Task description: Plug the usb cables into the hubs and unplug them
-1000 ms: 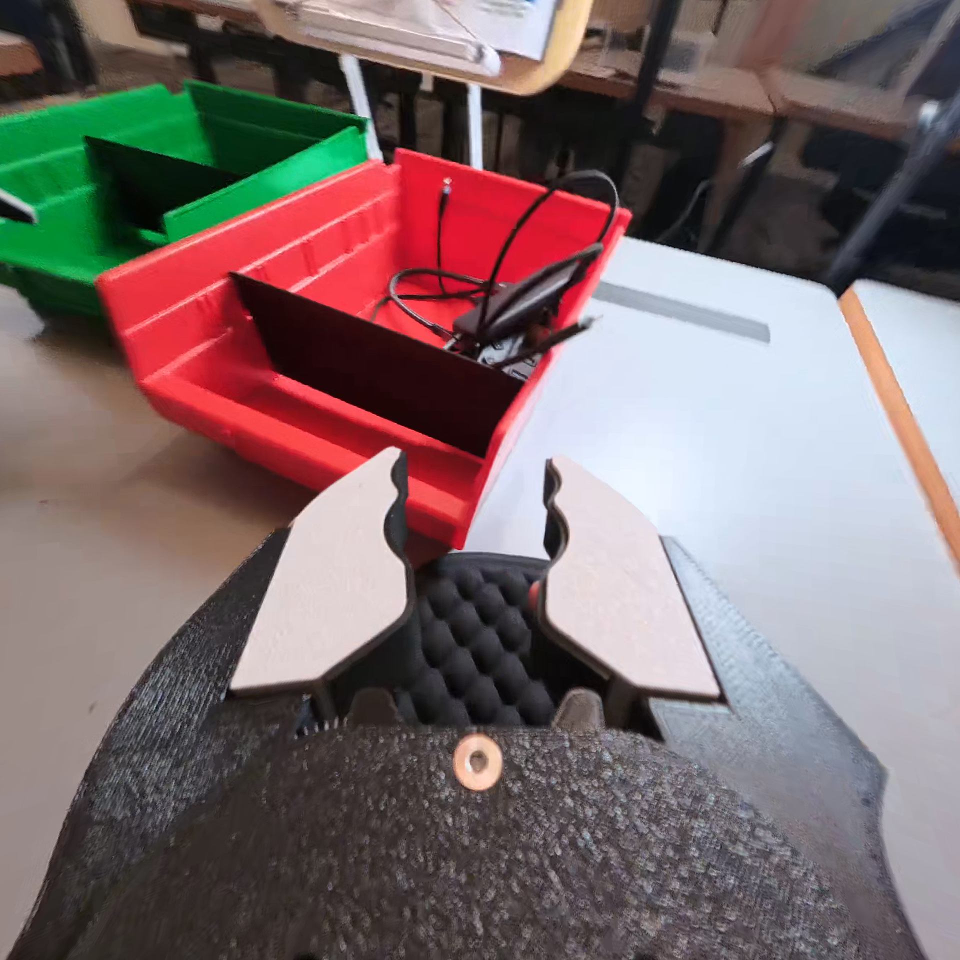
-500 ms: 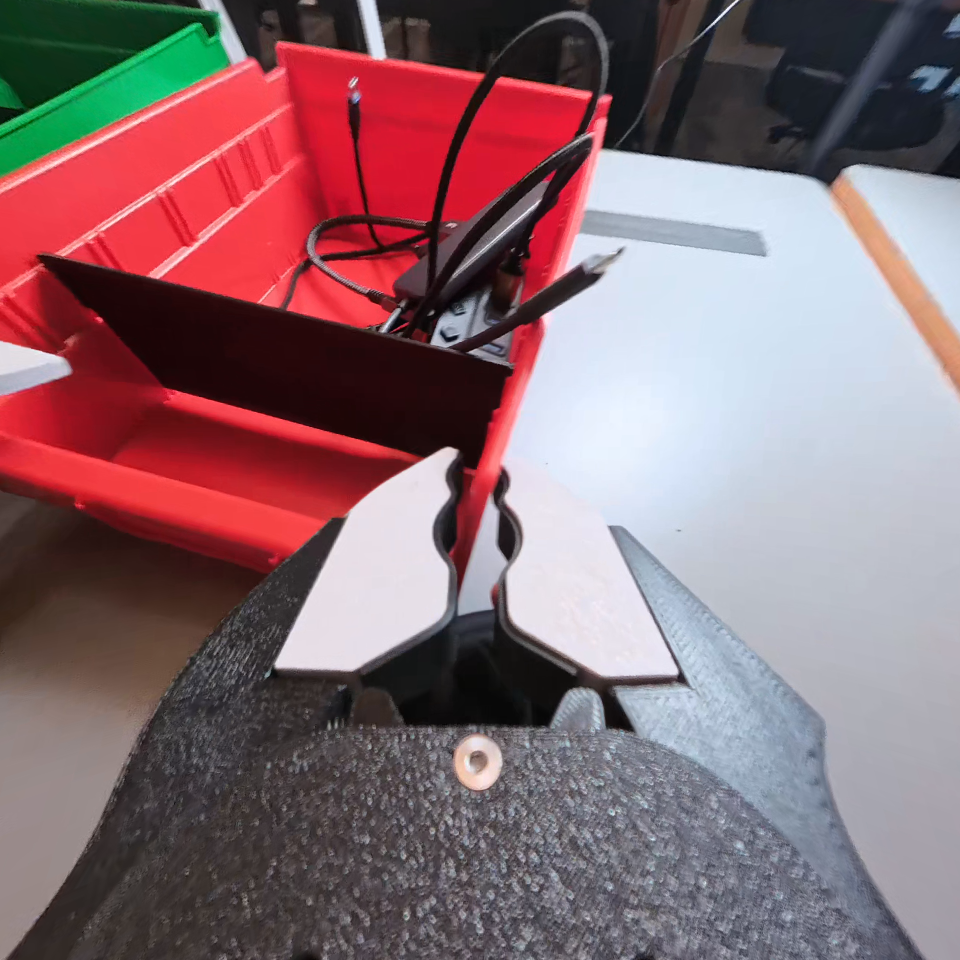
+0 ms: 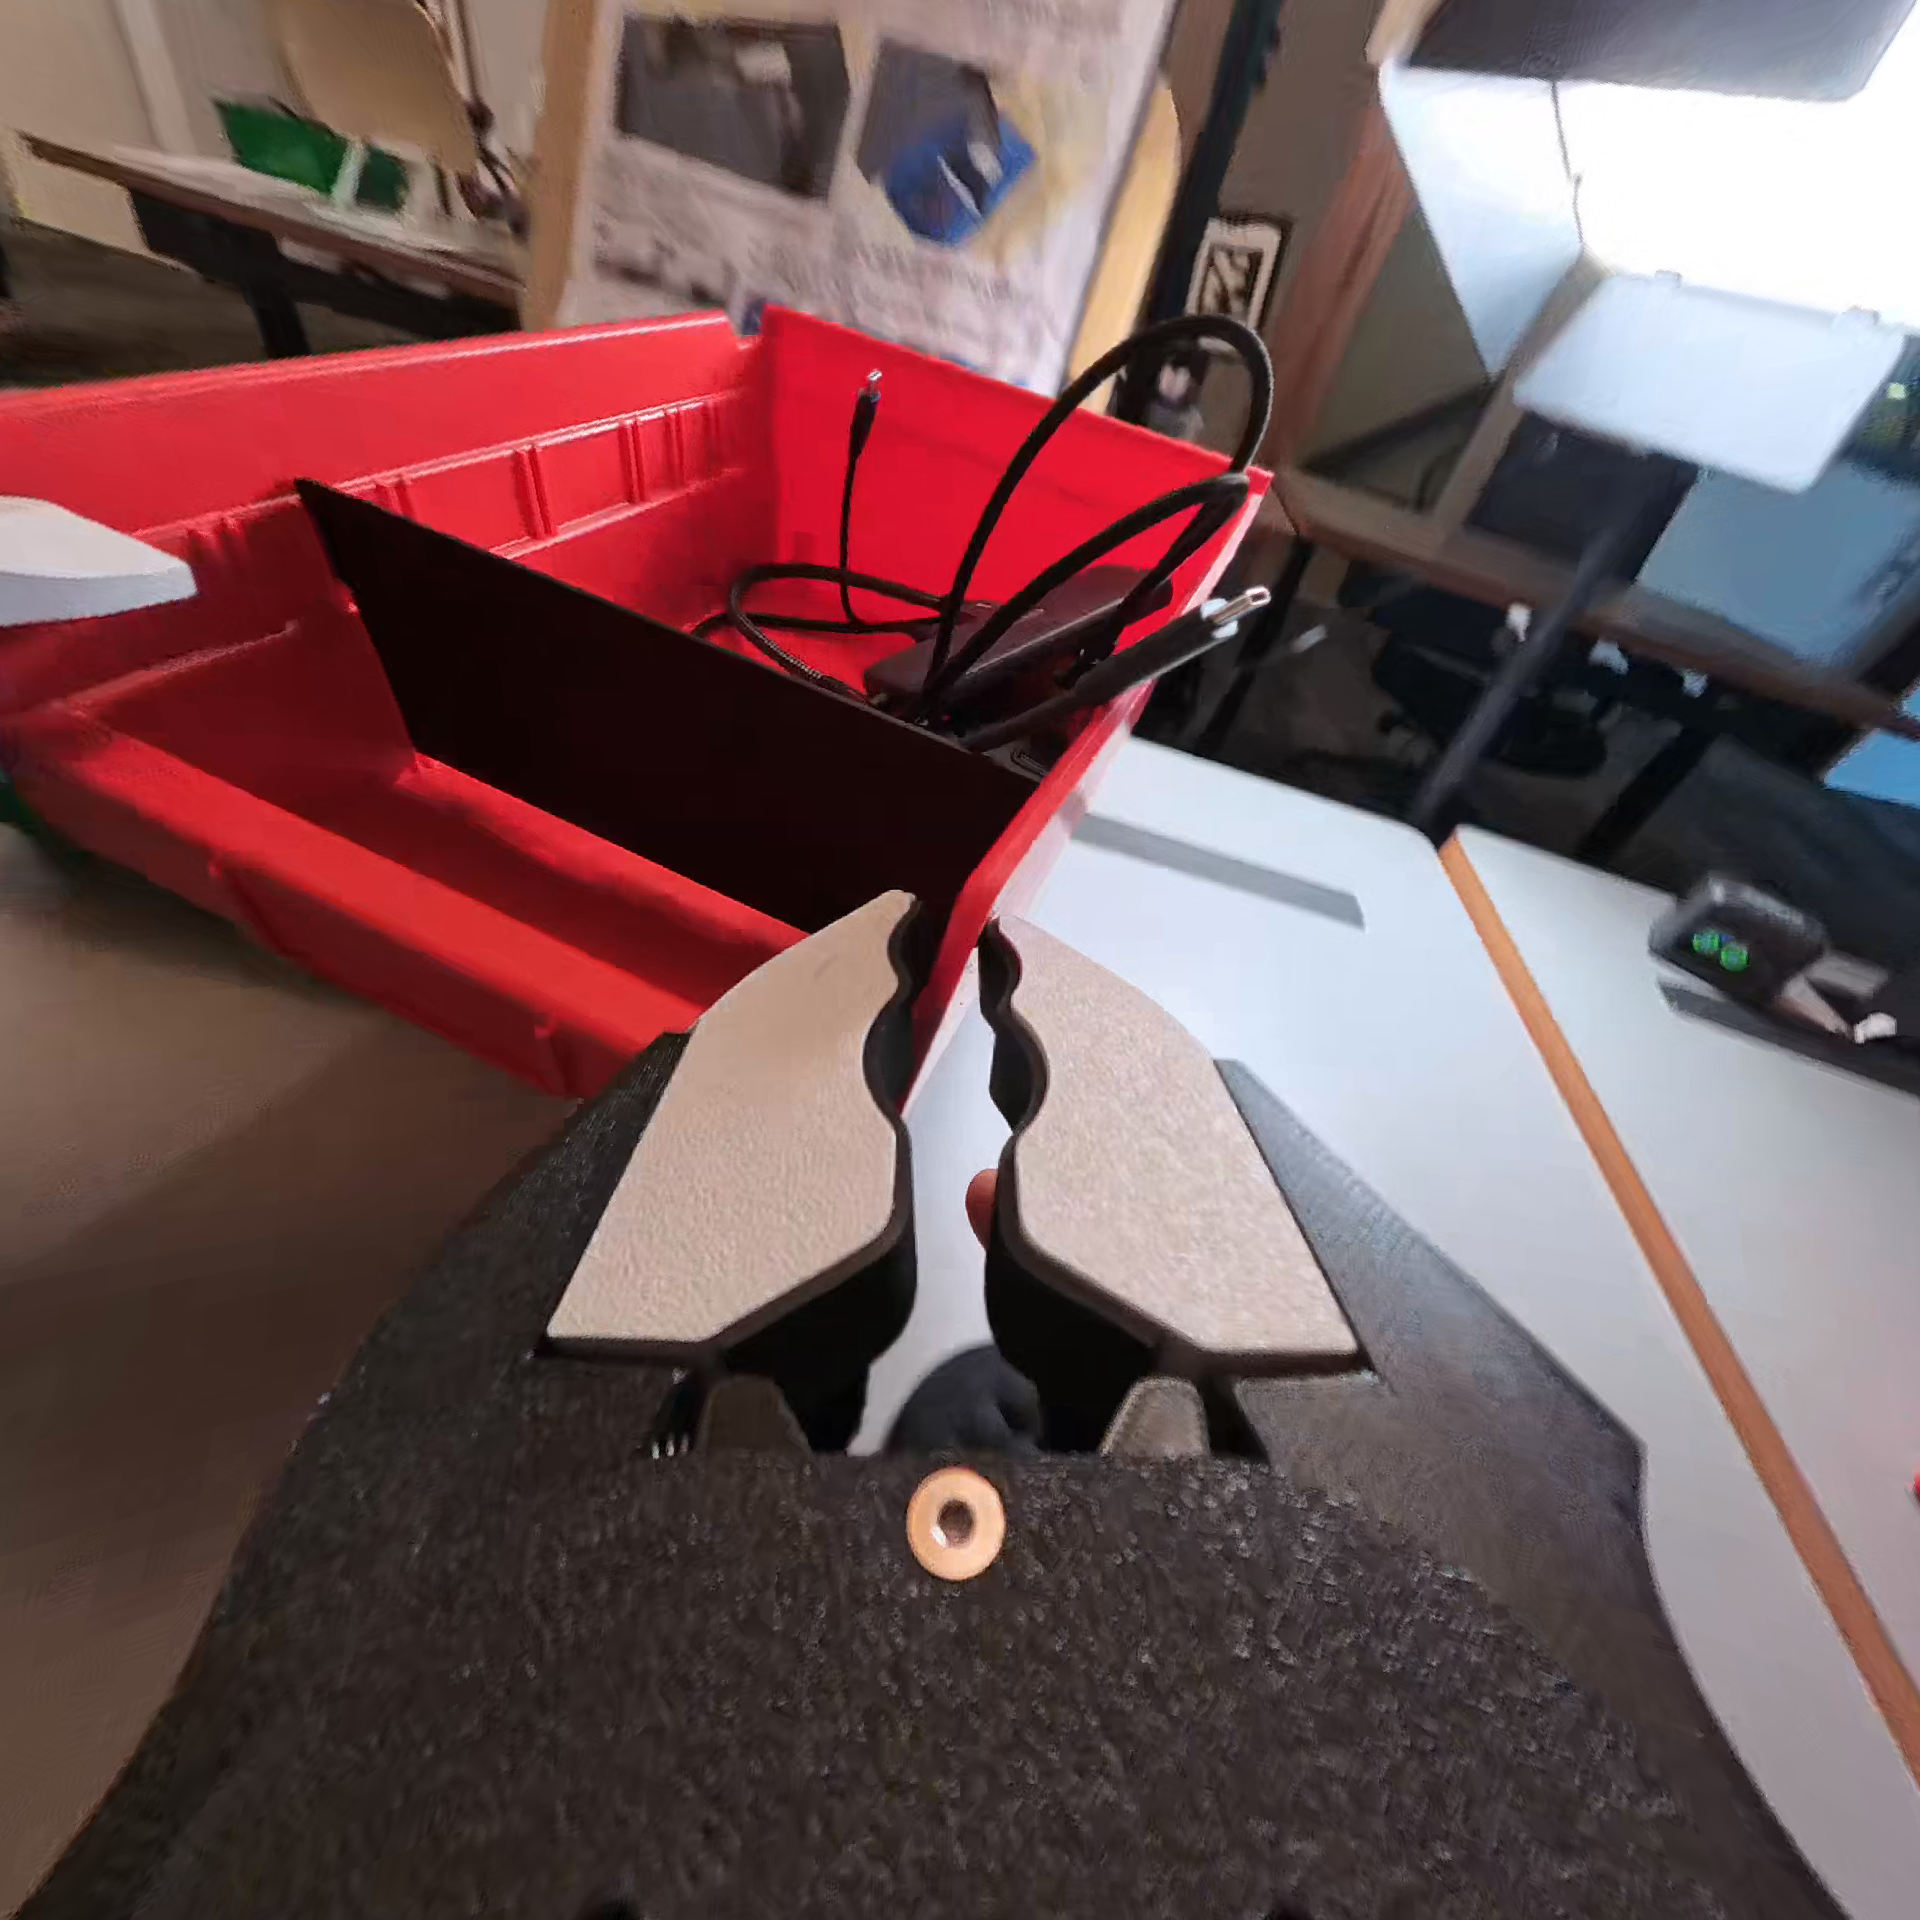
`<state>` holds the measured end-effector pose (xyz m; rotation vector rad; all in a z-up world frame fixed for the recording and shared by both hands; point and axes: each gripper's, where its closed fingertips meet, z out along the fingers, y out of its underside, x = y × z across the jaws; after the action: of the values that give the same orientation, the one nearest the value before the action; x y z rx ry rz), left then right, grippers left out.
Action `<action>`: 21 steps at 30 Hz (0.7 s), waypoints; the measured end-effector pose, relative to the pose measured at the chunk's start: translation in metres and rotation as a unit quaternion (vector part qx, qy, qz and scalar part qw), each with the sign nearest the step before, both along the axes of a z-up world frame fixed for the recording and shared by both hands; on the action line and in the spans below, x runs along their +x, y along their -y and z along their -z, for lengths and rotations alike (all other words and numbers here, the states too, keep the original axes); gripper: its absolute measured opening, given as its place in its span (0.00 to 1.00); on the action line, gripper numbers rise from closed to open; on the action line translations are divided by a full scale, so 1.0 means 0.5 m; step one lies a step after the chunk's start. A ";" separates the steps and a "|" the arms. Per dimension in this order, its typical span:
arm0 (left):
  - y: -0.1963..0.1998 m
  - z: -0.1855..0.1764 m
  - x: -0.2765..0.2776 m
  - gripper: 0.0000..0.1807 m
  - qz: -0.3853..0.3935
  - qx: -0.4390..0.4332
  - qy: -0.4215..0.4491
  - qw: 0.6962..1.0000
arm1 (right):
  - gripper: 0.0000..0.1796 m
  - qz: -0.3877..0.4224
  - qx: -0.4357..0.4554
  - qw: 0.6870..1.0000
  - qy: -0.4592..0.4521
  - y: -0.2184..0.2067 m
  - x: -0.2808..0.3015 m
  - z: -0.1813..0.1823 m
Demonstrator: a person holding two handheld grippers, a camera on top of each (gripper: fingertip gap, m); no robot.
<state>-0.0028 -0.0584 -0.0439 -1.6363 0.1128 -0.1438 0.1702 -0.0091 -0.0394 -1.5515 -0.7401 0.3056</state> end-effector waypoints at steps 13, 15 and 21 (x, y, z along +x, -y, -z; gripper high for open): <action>0.387 -0.163 -0.423 0.06 -0.253 0.036 -0.054 0.965 | 0.07 -0.280 0.002 0.959 -0.033 0.248 -0.516 -0.081; 0.439 -0.142 -0.480 0.05 -0.290 0.014 -0.060 0.955 | 0.08 -0.313 -0.022 0.949 -0.034 0.286 -0.587 -0.044; 0.498 -0.033 -0.603 0.04 -0.329 -0.044 -0.036 0.943 | 0.08 -0.356 -0.076 0.931 -0.005 0.340 -0.713 0.079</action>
<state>-0.3042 -0.3075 -0.0272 -1.6854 -0.3916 0.4292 -0.1861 -0.1789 -0.0788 -1.3705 -1.2862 0.9237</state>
